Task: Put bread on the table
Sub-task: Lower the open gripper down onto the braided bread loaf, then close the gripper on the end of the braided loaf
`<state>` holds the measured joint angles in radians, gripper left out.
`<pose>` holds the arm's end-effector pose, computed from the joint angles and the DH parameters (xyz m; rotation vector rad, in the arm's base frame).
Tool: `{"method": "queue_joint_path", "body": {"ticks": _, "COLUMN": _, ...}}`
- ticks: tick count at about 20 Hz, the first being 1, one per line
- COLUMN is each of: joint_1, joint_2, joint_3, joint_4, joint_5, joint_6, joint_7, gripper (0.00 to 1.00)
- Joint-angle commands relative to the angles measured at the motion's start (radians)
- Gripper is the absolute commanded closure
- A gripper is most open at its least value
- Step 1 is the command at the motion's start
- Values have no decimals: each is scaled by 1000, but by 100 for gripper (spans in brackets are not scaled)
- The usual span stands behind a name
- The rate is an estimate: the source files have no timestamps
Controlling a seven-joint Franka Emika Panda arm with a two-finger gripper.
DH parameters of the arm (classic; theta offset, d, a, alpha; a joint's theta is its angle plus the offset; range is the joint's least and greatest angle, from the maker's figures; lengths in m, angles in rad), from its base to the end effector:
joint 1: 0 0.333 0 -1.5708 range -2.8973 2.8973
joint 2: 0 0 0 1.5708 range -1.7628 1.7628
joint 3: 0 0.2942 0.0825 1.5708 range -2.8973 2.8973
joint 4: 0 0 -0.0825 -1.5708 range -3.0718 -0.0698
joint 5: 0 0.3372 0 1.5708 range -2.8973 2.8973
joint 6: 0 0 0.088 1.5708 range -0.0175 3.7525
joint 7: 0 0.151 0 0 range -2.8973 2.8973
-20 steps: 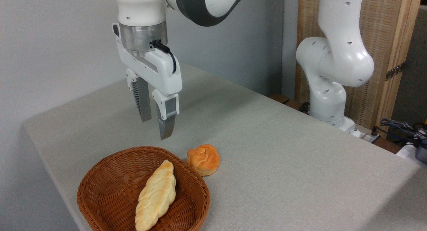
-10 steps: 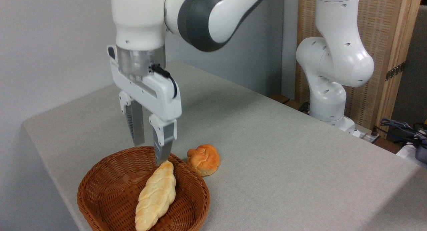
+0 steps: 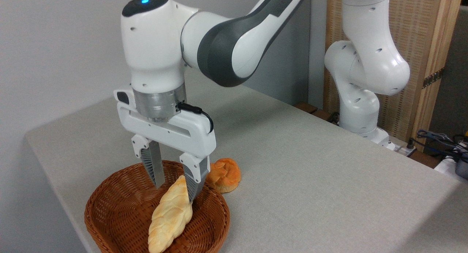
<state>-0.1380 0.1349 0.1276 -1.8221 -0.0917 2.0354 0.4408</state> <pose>0.5642 -0.0168 0.4200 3.0240 -0.6370 0.1424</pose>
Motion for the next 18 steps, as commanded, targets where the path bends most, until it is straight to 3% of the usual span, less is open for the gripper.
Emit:
{"method": "queue_joint_path", "body": {"ticks": 1, "joint_1": -12, "joint_2": 31, "joint_3": 10, "joint_4": 0, "joint_5": 4, "joint_6": 60, "joint_7": -85, "gripper": 0}}
{"method": "queue_joint_path", "body": {"ticks": 16, "joint_1": -26, "joint_2": 94, "joint_3": -8, "joint_4": 1, "joint_5": 15, "joint_6": 134, "joint_7": -96, "gripper": 1}}
{"method": "queue_joint_path", "body": {"ticks": 17, "joint_1": -26, "joint_2": 94, "joint_3": -8, "joint_4": 1, "joint_5": 15, "joint_6": 134, "joint_7": -90, "gripper": 12}}
{"method": "queue_joint_path", "body": {"ticks": 18, "joint_1": -26, "joint_2": 94, "joint_3": -8, "joint_4": 1, "joint_5": 15, "joint_6": 134, "joint_7": -87, "gripper": 37}}
